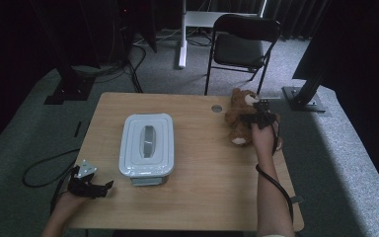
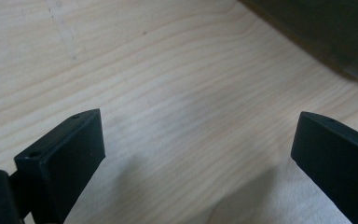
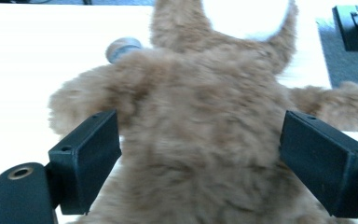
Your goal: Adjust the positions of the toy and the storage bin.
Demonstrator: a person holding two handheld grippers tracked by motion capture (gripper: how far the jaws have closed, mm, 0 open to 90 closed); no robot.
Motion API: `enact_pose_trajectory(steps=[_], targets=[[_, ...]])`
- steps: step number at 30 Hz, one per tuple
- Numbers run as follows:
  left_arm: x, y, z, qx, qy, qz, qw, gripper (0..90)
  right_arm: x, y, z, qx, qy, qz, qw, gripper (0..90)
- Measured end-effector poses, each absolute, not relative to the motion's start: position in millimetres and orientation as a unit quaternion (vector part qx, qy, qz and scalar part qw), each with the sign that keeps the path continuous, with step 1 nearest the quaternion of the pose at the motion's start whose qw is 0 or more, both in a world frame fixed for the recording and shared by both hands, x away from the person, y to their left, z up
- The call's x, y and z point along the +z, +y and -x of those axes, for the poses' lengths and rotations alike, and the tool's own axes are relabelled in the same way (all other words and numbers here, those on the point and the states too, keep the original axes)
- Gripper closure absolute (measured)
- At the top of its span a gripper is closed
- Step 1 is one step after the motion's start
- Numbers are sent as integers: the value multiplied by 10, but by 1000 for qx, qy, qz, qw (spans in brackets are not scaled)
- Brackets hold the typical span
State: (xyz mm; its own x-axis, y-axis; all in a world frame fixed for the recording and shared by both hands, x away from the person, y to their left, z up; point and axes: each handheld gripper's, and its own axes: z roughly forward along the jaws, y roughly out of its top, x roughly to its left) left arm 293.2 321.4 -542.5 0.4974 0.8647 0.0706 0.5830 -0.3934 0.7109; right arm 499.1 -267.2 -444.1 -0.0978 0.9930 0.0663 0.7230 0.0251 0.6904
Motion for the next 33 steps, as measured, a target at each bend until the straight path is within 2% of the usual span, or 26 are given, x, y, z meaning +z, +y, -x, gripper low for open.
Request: enact_pose_trajectory(steps=[11, 16, 25, 33], targets=[[-5351, 3084, -3086, 226, 437, -809, 322, 35, -4352, -2243, -4901, 347, 702, -583, 214, 122], [-5339, 3046, -3134, 225, 438, -807, 326, 35, -4359, -2028, -4822, 352, 716, -559, 226, 122], [-5296, 2967, -3255, 225, 433, -806, 336, 35, -4496, -1608, -4691, 383, 741, -515, 196, 122], [-5292, 2922, -3330, 226, 430, -805, 340, 35, -4677, -1271, -4604, 383, 764, -483, 189, 123]])
